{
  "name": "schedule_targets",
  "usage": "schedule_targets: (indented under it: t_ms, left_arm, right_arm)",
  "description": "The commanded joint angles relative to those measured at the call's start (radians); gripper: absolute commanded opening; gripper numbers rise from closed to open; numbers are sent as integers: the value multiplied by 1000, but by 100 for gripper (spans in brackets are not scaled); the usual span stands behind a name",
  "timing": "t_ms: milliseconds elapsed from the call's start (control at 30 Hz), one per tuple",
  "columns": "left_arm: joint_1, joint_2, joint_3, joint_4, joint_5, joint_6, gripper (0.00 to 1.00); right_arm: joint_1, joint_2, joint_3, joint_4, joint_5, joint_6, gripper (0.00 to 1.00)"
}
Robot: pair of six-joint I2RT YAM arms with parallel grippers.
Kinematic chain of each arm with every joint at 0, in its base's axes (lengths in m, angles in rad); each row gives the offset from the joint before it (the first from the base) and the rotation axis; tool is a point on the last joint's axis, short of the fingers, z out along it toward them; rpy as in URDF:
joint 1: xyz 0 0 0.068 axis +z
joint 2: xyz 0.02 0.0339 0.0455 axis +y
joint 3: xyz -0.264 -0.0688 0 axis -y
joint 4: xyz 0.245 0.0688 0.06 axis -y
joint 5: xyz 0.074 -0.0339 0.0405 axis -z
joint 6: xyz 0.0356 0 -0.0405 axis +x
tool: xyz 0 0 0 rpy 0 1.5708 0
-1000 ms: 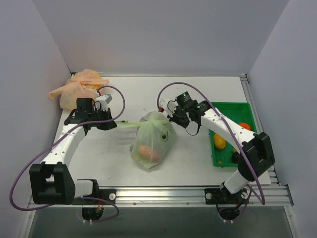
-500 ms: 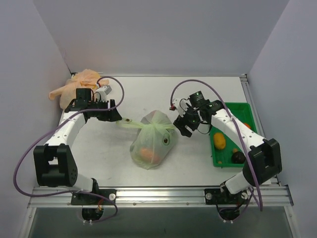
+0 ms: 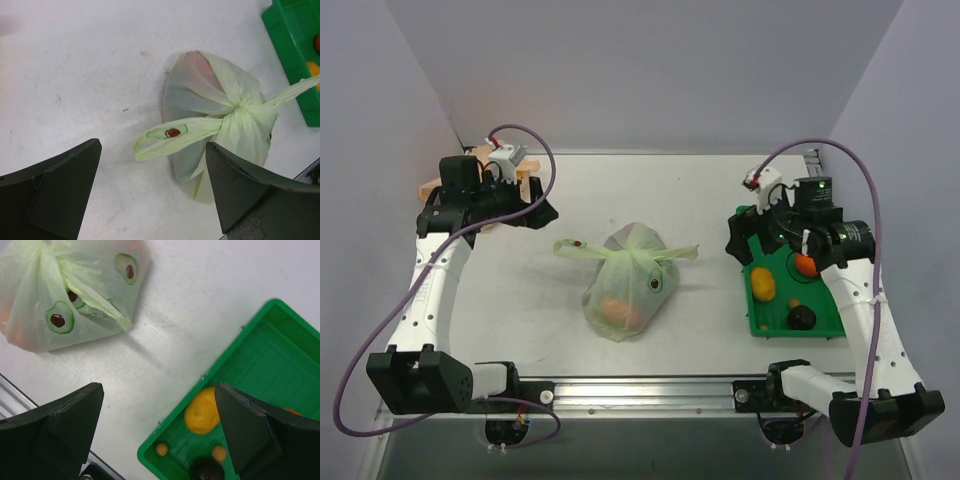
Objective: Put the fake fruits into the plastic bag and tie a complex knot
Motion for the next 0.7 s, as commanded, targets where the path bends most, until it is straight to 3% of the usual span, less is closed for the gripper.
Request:
schedule_targets:
  t_ms: [0, 133, 367, 667]
  left_arm:
    - [10, -54, 3, -169, -81, -14, 97]
    - [10, -125, -72, -209, -121, 21, 97]
    - [10, -199, -194, -231, -123, 73, 98]
    - [5, -228, -296, -160, -153, 29, 97]
  right_arm:
    - [-113, -24, -11, -122, -25, 138, 100]
    - [-207, -35, -94, -160, -10, 230, 100]
    - [-216, -136, -299, -98, -74, 366, 100]
    - [-216, -131, -337, -45, -105, 417, 100]
